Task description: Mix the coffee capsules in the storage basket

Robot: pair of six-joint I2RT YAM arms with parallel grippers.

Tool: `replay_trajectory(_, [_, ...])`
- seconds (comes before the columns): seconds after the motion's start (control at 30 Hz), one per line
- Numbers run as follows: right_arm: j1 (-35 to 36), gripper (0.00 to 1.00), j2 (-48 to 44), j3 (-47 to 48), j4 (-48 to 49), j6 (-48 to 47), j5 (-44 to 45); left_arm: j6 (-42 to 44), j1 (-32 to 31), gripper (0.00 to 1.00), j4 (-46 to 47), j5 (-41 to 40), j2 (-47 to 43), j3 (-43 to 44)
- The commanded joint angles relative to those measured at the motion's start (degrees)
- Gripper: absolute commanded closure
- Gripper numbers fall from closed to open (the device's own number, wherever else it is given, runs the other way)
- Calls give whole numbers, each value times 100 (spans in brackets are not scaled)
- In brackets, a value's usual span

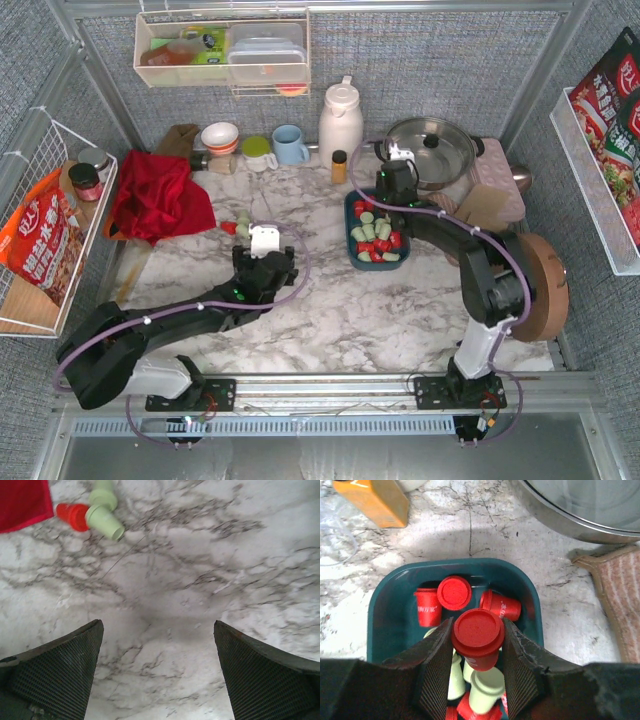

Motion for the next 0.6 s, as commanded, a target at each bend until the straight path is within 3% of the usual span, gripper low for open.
replay_trajectory(0.0, [-102, 91, 577, 466, -235, 358, -157, -588, -2, 1, -930, -470, -2, -48])
replay_trajectory(0.17, [-179, 81, 1067, 925, -1090, 795, -245, -878, -2, 1, -846, -374, -314, -399])
replay_trajectory(0.27, [-187, 59, 1162, 871, -1060, 893, -775, -1053, 2, 1, -744, -453, -547, -585])
replay_trajectory(0.33, [-188, 52, 1166, 939, -1216, 985, -1173, -1172, 2, 1, -681, -599, -705, -669])
replay_trajectory(0.57, [-148, 33, 371, 401, -1180, 1220, -1831, -1790, 82, 1, -507, -1144, -1257, -1006])
